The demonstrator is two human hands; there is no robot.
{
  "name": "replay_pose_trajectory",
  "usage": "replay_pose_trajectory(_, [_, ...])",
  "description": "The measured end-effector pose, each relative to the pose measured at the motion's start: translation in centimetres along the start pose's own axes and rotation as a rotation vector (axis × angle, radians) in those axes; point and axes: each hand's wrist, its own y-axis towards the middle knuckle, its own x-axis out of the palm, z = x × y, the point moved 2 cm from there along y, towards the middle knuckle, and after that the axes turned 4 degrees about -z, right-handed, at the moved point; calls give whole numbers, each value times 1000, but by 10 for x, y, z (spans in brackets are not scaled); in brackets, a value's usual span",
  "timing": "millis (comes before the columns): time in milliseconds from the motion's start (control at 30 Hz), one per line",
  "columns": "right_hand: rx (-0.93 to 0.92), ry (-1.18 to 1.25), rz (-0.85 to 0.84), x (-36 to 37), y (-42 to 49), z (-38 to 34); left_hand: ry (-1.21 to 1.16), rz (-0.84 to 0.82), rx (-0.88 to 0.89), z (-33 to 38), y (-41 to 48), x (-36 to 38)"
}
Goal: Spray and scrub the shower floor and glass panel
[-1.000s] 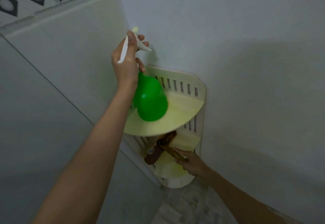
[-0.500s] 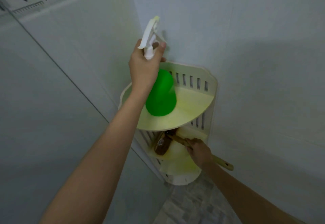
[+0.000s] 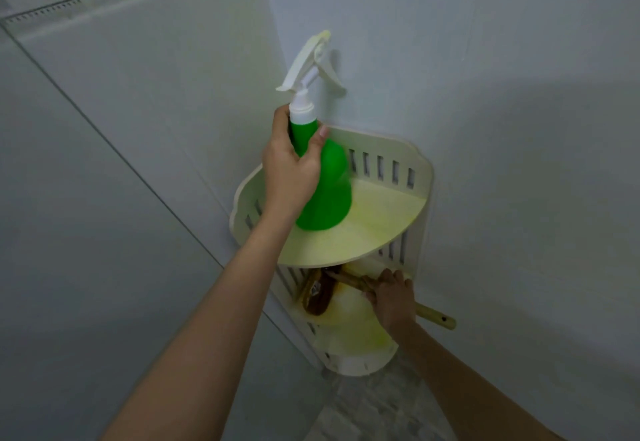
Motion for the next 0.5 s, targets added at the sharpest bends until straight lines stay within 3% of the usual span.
replay_pose_trajectory(500, [-170,180,-163,-19,-24,17,112,-79,-185,14,-22,-8])
